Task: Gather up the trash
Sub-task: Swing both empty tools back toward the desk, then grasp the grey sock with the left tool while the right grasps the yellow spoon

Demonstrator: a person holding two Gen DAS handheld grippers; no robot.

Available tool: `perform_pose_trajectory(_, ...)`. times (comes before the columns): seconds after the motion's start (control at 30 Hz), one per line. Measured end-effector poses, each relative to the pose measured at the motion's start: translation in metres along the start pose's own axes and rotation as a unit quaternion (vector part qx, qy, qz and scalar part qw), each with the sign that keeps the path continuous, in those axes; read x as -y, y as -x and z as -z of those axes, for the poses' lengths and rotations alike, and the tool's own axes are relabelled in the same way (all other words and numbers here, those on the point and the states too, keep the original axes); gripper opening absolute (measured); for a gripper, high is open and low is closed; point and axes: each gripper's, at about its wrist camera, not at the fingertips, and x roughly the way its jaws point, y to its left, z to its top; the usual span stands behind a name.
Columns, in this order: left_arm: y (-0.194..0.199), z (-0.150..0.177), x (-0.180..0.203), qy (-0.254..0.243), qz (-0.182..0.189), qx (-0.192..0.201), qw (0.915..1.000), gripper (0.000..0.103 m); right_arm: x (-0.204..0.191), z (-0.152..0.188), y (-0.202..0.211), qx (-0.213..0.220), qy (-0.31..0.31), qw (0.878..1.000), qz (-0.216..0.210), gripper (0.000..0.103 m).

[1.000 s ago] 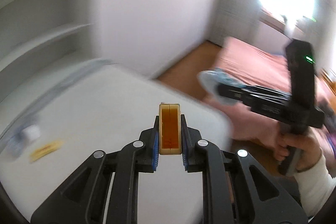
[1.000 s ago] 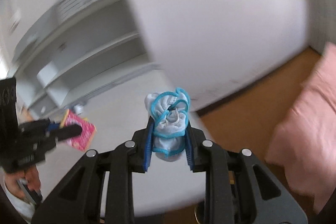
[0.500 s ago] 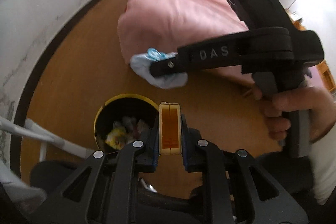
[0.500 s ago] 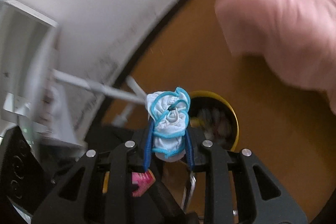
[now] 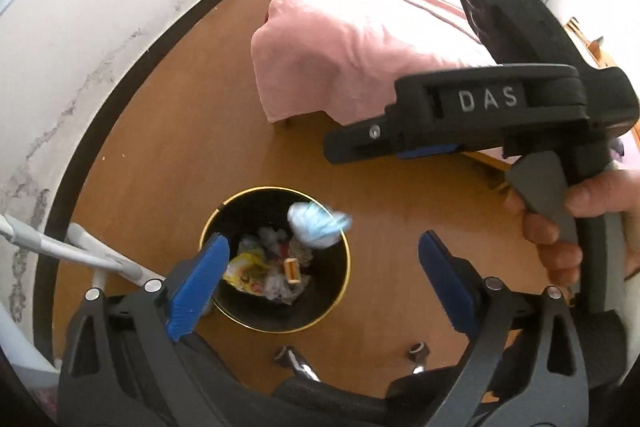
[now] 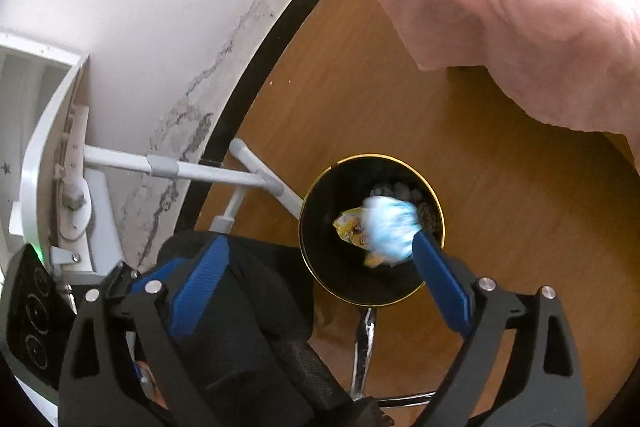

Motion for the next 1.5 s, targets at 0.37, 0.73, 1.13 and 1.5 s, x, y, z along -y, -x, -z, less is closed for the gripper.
perform_pose_trajectory(0.37,0.157,-0.016,0.027,-0.07,0.027,0.165,0.9835,0.093,-0.034,-0.001,0.097,0.216,0.059,0.957,0.183,0.095)
perform_pose_trajectory(0.73,0.304,0.076,-0.145,0.131,-0.235,0.235,0.9339,0.096,-0.111,0.046,0.145,0.438,0.188,0.824,0.308,0.096)
perform_pose_trajectory(1.13,0.361,0.212,-0.292,0.331,-0.34,0.151,0.8676,0.096,-0.32,0.034,0.044,0.214,0.455,0.864,0.003,0.096)
perform_pose_trajectory(1.5,0.347,0.195,-0.338,0.307,-0.324,0.116,0.8873,0.096,-0.47,0.102,-0.044,0.093,0.643,0.758,-0.061,0.096)
